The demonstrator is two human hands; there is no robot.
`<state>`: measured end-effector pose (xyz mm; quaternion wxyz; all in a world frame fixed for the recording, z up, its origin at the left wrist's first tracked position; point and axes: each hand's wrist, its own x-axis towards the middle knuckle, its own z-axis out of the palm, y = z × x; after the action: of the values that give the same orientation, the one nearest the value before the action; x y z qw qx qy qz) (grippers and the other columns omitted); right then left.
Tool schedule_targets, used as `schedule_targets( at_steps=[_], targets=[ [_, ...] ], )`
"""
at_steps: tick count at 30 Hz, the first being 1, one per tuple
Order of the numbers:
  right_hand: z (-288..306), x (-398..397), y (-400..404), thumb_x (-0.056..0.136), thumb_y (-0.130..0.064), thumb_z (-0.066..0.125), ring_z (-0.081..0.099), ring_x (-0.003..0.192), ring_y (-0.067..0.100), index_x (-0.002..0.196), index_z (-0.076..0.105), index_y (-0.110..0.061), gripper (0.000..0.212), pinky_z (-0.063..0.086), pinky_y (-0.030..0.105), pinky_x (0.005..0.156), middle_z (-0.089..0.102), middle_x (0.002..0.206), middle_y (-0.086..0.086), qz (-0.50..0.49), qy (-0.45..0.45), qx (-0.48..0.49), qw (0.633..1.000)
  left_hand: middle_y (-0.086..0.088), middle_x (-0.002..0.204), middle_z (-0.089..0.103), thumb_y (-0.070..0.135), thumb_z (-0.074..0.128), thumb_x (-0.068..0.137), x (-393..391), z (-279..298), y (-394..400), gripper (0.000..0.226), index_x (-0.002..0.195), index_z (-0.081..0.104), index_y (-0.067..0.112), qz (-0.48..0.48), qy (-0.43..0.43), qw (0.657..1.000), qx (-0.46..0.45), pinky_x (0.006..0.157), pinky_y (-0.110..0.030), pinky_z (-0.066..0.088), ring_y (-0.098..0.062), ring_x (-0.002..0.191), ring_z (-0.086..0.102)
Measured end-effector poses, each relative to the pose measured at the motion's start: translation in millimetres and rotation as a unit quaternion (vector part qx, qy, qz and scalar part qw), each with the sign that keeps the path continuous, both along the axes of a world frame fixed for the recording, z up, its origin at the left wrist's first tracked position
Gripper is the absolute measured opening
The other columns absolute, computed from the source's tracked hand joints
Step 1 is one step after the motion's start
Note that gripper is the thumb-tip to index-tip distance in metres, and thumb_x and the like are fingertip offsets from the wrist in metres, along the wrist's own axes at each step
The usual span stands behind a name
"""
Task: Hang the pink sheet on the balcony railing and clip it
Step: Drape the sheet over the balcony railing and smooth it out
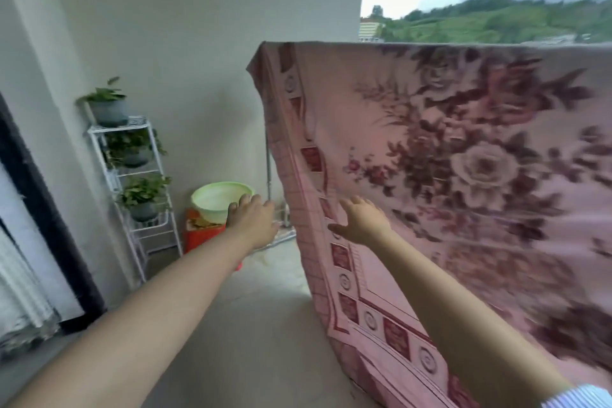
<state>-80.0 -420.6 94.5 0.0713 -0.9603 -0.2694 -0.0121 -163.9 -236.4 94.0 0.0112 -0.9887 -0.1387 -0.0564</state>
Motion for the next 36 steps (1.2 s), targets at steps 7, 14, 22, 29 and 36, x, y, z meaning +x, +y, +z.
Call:
schedule_targets(
  at_steps=[7, 14, 22, 29, 36],
  targets=[
    [-1, 119, 187, 0.082, -0.047, 0.054, 0.038, 0.128, 0.031, 0.134, 0.036, -0.011, 0.065, 0.037, 0.04, 0.1, 0.04, 0.139, 0.014, 0.072, 0.014, 0.012, 0.997, -0.013, 0.139, 0.038, 0.038, 0.045, 0.089, 108, 7, 155, 0.048, 0.129, 0.04, 0.012, 0.027, 0.004, 1.0, 0.006, 0.106, -0.043, 0.03, -0.03, 0.132, 0.029],
    [-17, 250, 362, 0.084, -0.049, 0.05, 0.033, 0.13, 0.03, 0.134, 0.034, -0.011, 0.064, 0.034, 0.04, 0.106, 0.036, 0.141, 0.014, 0.075, 0.016, 0.002, 0.997, -0.013, 0.136, 0.04, 0.041, 0.043, 0.09, 239, -8, 331, 0.047, 0.128, 0.041, 0.012, 0.036, 0.016, 0.999, 0.005, 0.105, -0.042, 0.031, -0.03, 0.131, 0.031],
    [9, 413, 479, 0.085, -0.045, 0.051, 0.04, 0.126, 0.03, 0.133, 0.034, -0.011, 0.061, 0.039, 0.038, 0.1, 0.038, 0.141, 0.013, -0.016, 0.01, 0.037, 0.999, -0.011, 0.136, 0.042, 0.042, 0.043, 0.089, 429, -1, 481, 0.048, 0.128, 0.04, 0.013, -0.018, 0.028, 0.999, -0.023, 0.104, -0.04, 0.033, -0.028, 0.13, 0.034],
    [48, 561, 531, 0.084, -0.038, 0.055, 0.038, 0.128, 0.027, 0.134, 0.036, -0.013, 0.059, 0.036, 0.038, 0.105, 0.041, 0.141, 0.009, -0.069, -0.084, 0.083, 0.991, -0.011, 0.137, 0.042, 0.04, 0.039, 0.092, 617, 17, 546, 0.049, 0.131, 0.038, 0.01, -0.065, -0.019, 0.995, -0.08, 0.102, -0.04, 0.036, -0.029, 0.129, 0.035],
    [76, 701, 582, 0.088, -0.032, 0.05, 0.041, 0.124, 0.026, 0.134, 0.035, -0.011, 0.053, 0.04, 0.036, 0.1, 0.044, 0.137, 0.009, -0.113, -0.135, 0.09, 0.98, -0.019, 0.132, 0.048, 0.036, 0.041, 0.093, 795, 50, 588, 0.049, 0.127, 0.042, 0.001, -0.082, -0.096, 0.975, -0.183, 0.099, -0.039, 0.04, -0.034, 0.123, 0.045]
  ],
)
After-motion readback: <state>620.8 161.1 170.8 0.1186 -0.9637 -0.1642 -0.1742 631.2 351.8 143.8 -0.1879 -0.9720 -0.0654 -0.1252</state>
